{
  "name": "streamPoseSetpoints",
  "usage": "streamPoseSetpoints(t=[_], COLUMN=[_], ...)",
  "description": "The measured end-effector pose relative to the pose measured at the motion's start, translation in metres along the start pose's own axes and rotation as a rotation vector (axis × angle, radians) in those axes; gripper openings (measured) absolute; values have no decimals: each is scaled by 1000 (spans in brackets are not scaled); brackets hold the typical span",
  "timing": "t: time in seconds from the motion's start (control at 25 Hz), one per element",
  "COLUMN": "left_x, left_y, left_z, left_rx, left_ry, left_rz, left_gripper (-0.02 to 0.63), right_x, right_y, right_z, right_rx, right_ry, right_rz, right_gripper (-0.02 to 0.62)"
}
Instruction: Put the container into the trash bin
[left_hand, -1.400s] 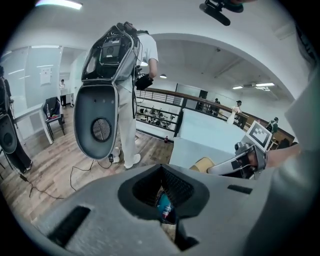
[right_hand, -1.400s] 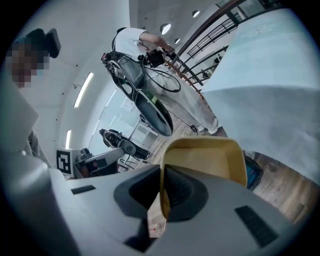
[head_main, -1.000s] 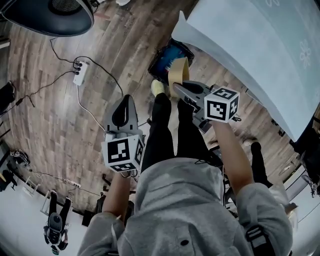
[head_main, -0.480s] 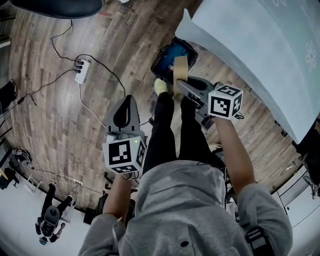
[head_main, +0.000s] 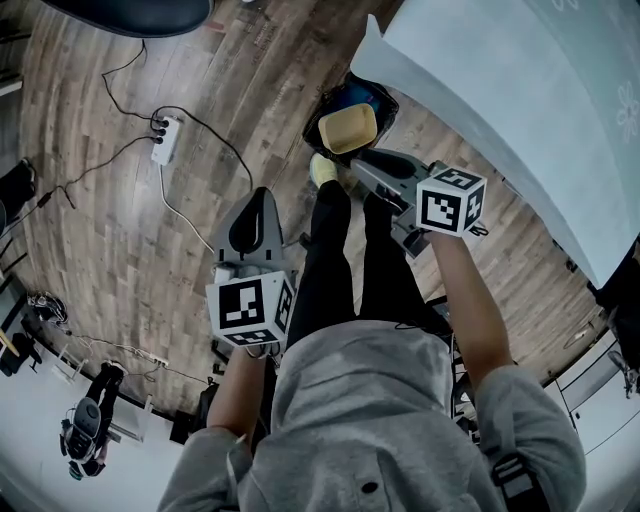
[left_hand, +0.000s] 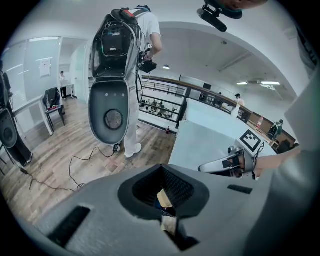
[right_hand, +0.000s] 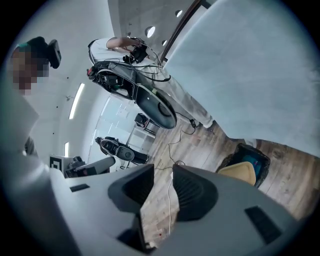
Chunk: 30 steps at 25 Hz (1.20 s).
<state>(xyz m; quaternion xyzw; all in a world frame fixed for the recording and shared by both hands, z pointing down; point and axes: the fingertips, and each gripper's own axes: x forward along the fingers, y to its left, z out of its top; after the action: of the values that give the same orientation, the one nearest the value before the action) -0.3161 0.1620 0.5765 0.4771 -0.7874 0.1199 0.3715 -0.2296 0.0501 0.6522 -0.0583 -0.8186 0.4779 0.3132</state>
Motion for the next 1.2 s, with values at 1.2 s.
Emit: streamPoseSetpoints(t=[1.2], left_x=[-15], left_y=[-71], left_z=[79], left_rx=[120], left_ry=[-137], left_rz=[-98], left_gripper=[20], right_x=[-117], right_y=[48], right_z=[81], right_rx=[-357], right_ry=[-232], right_rz=[-244], right_gripper=[35])
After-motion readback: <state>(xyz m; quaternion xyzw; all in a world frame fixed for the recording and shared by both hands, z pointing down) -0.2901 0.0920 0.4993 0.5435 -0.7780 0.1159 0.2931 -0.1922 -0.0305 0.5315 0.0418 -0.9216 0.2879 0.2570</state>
